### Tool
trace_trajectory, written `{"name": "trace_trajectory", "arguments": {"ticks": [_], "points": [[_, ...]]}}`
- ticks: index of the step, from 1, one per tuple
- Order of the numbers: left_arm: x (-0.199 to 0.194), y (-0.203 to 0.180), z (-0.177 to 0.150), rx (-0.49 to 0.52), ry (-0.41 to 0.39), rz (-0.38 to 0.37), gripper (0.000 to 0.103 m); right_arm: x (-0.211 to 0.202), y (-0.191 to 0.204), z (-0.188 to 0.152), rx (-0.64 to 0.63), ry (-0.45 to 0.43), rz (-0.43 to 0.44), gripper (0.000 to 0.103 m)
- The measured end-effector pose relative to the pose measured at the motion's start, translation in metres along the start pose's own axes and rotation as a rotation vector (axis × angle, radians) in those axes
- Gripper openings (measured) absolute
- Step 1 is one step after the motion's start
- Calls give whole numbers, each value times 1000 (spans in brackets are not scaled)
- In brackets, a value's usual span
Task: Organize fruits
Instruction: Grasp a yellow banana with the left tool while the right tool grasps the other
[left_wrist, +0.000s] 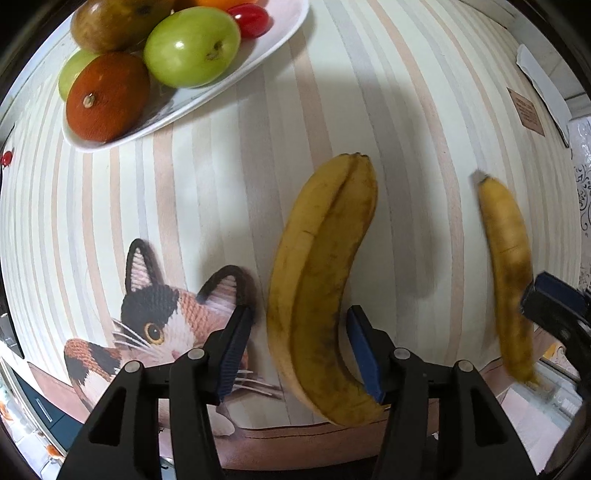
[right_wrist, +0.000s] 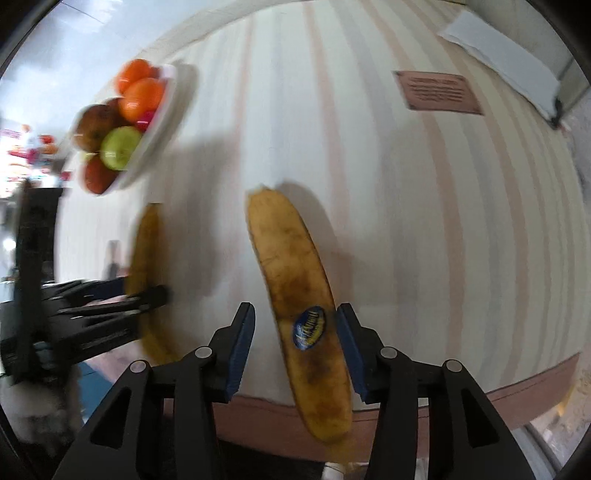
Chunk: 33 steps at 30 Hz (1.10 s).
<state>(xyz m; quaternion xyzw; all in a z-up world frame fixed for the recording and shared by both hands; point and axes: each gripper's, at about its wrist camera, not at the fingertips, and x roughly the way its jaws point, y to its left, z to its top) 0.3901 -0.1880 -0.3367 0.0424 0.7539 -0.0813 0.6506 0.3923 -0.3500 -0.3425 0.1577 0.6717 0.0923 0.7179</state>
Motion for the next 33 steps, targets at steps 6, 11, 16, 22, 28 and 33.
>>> {"name": "trace_trajectory", "arguments": {"ticks": [6,11,16,22,28,33], "points": [[-1,4,1,-3,-2,7,51,2,-4,1,1,6,-24,55],[-7,-3,1,117,-10,52,33,17,8,-6,-36,42,-10,57],[-8,15,5,161,-8,85,34,29,10,-13,-71,31,-117,58],[-3,38,3,40,35,22,56,32,24,-13,-91,34,-84,61],[-4,42,-1,-7,23,19,58,42,16,-9,-77,62,-87,61],[-12,52,2,5,-21,18,33,58,34,-17,-138,51,-166,51]]}}
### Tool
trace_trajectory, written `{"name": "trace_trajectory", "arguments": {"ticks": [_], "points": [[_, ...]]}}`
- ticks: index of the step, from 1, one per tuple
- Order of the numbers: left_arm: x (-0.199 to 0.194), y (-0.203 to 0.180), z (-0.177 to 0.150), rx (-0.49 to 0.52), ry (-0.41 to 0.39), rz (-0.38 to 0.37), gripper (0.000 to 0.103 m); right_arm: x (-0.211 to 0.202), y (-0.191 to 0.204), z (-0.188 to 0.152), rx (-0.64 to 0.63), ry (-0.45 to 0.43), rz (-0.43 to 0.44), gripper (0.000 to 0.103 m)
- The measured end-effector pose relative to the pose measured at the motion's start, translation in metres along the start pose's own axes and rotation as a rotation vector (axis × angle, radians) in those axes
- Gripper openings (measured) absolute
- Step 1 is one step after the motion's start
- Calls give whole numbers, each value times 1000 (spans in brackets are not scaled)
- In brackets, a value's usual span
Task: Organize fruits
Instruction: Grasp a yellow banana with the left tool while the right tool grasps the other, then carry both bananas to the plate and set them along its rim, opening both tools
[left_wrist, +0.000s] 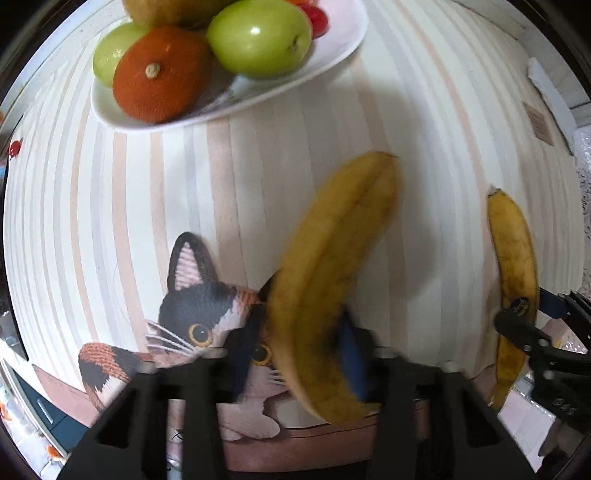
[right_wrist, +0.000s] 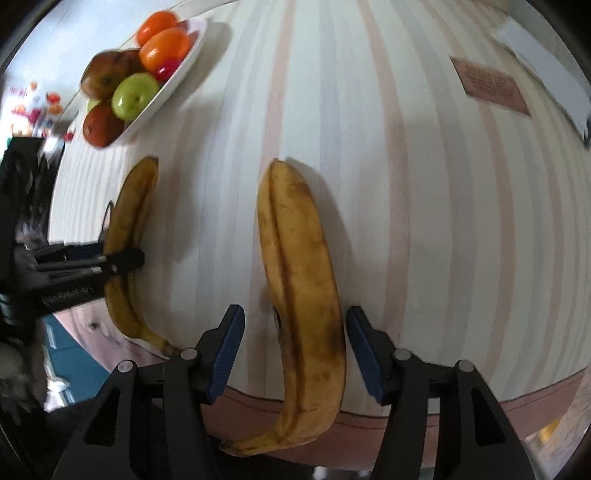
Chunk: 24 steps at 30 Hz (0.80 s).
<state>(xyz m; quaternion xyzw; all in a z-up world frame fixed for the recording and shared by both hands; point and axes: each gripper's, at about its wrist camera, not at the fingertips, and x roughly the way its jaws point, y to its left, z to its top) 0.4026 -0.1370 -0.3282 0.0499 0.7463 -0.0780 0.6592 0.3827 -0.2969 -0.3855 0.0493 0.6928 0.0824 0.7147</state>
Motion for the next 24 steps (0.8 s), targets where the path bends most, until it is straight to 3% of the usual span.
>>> {"name": "trace_trajectory", "arguments": {"ticks": [3,11,17,24], "points": [[-3,7,0,-13,-11,-17,33,0,5,-2,6,-35,-46,41],[-40,37,0,-78,-58,-98,33,-4,15,10,72,-79,85,39],[-94,75,3,-138,-124,-200,33,-28,33,39,71,-135,177,38],[-143,130,26,-204,-205,-258,33,-68,52,98,19,-200,228,37]]}}
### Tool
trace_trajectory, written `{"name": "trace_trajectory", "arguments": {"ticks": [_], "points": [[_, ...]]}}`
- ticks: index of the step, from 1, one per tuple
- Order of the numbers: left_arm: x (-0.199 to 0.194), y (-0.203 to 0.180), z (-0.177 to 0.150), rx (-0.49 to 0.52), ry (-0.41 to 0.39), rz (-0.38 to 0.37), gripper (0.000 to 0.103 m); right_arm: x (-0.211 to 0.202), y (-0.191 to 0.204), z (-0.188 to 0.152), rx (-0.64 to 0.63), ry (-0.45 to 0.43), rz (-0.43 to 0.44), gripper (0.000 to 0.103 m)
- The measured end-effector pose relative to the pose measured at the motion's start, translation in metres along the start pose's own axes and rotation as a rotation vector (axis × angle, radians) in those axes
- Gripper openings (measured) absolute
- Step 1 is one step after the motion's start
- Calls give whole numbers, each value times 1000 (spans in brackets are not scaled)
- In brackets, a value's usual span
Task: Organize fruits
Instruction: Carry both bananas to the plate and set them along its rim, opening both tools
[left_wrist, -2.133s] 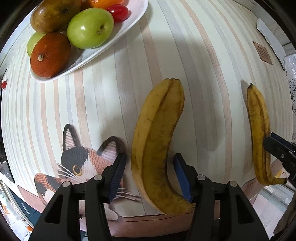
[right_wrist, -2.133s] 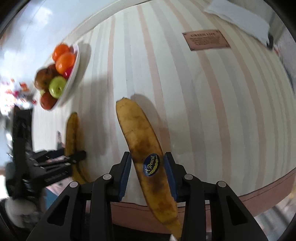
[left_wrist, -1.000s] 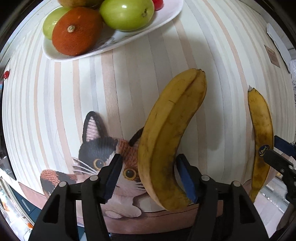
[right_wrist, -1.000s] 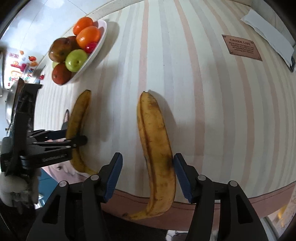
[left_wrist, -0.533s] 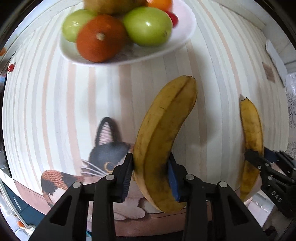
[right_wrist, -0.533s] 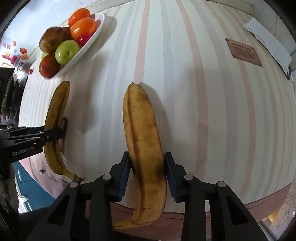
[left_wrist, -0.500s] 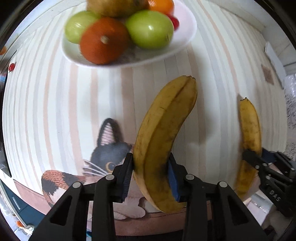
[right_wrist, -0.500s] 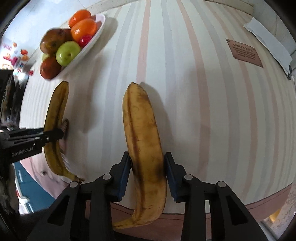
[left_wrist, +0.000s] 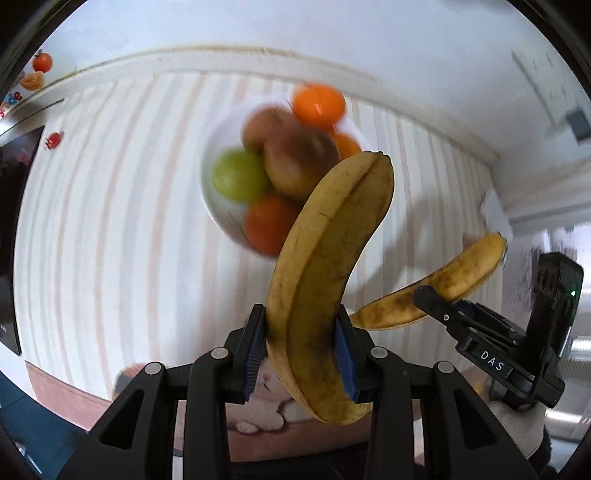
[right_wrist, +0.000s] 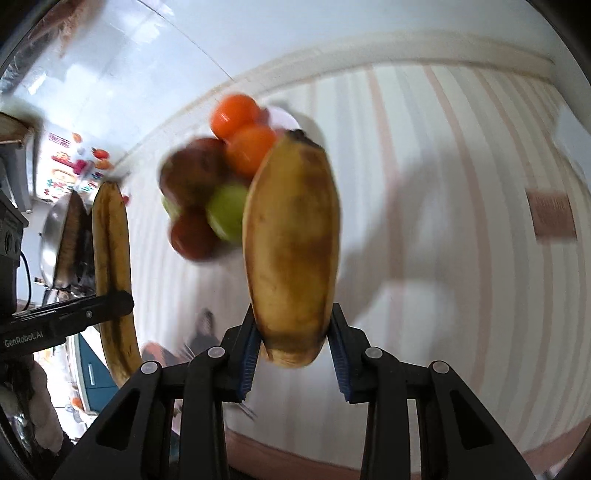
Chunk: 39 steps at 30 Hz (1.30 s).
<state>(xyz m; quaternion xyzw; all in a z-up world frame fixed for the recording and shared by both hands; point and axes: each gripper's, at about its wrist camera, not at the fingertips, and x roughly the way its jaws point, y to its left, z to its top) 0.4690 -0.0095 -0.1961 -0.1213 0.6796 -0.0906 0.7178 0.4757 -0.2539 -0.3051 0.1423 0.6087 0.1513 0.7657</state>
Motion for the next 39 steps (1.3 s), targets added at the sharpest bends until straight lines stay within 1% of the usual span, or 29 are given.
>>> {"name": "trace_trajectory", "arguments": {"ticks": [1,2,3,4,8,11,14,15,16,18,21,22,25,29,31,35,37,38,39], "points": [[-2,6,2,0,-8,5,33,0,5,13,-23,-6,0,37],[-9,14,13,-6,-26,15,33,0,10,21,-38,-11,-2,37],[-6,7,12,-9,-35,21,33,0,15,26,-54,-15,-6,37],[-11,12,18,-4,-42,30,33,-2,22,38,-74,-13,-9,37],[-12,30,54,-5,-54,68,33,12,39,77,-124,26,-18,37],[-6,46,79,-10,-39,79,33,32,44,101,-150,67,-36,37],[12,50,101,-3,-10,91,33,54,52,120,-155,113,-44,37],[21,52,108,4,10,95,33,61,52,126,-152,128,-44,37],[35,48,115,1,24,100,33,64,48,129,-151,139,-46,37],[49,47,121,19,56,116,33,73,48,133,-148,151,-57,37],[71,46,126,59,100,152,33,75,45,138,-128,149,-53,37],[76,47,128,58,105,155,33,76,45,135,-114,138,-55,37],[83,48,127,55,119,149,33,76,38,134,-53,104,-74,37],[91,49,125,59,125,145,33,80,20,134,29,95,-44,37],[98,48,126,68,134,147,33,82,19,134,44,93,-45,37],[110,47,127,84,165,170,33,86,24,134,29,90,-75,38],[110,46,127,78,167,167,34,84,22,134,38,89,-88,43],[110,45,127,74,165,161,35,84,22,134,43,88,-86,49],[110,44,128,70,163,155,36,85,21,134,49,86,-83,51]]}}
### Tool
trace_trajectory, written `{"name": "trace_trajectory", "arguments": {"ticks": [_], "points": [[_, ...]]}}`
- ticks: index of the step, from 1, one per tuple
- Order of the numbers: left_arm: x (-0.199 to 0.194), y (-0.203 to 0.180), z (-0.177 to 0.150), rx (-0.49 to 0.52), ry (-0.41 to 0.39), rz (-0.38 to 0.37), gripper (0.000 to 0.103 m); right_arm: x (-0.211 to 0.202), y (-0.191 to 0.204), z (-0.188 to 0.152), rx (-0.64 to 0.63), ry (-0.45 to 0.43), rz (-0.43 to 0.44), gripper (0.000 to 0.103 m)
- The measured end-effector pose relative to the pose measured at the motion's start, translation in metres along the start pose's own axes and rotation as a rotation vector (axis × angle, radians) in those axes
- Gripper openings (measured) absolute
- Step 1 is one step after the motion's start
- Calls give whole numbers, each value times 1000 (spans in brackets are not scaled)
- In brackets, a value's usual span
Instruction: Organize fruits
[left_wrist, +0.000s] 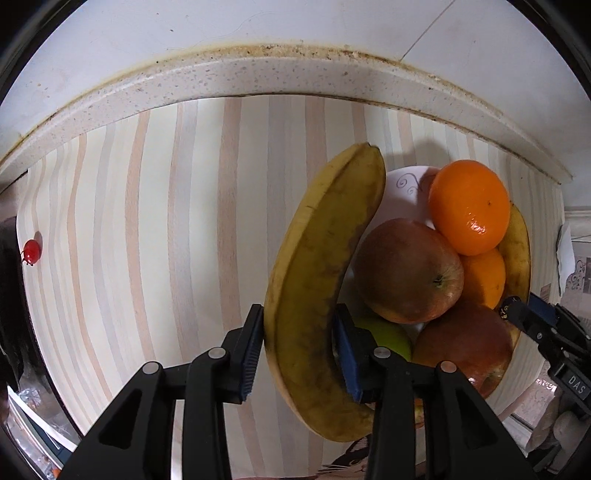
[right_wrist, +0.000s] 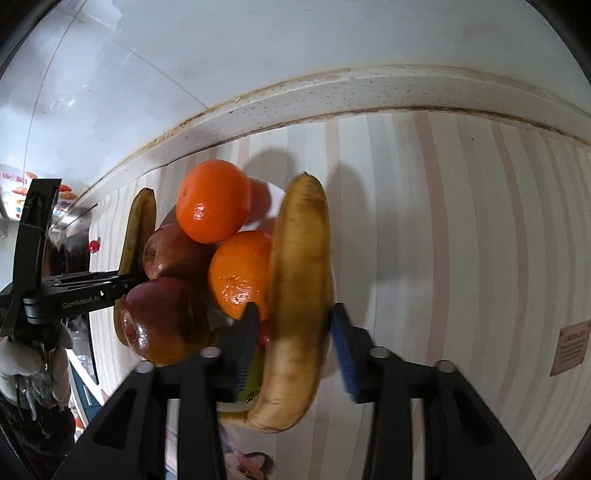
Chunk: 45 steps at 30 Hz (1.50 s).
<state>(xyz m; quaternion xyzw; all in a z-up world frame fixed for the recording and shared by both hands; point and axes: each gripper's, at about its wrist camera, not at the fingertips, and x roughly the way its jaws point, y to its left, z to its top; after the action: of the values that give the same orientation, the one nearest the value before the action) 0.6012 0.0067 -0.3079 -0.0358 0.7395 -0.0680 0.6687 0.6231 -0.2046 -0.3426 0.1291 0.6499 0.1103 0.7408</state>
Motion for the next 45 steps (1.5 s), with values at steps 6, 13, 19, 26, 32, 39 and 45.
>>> {"name": "trace_trajectory", "arguments": {"ticks": [6,13,19,26,32,39,45], "points": [[0,8,-2,-32,4,-37,38,-5,-3,-4,17,-1,6,58],[-4,21,-7,-76,1,-89,38,-6,-2,-7,25,-10,12,59],[-25,31,-18,-101,-40,-81,39,-13,4,-9,13,-29,-7,68],[-60,30,-44,-127,-152,-63,64,-43,23,-23,-20,-98,-101,96],[-93,13,-85,-71,-247,-33,94,-76,51,-55,-54,-166,-200,98],[-114,-1,-135,-20,-308,-17,94,-114,74,-104,-62,-240,-245,99],[-139,-6,-177,15,-375,1,94,-150,83,-144,-30,-315,-253,99]]}}
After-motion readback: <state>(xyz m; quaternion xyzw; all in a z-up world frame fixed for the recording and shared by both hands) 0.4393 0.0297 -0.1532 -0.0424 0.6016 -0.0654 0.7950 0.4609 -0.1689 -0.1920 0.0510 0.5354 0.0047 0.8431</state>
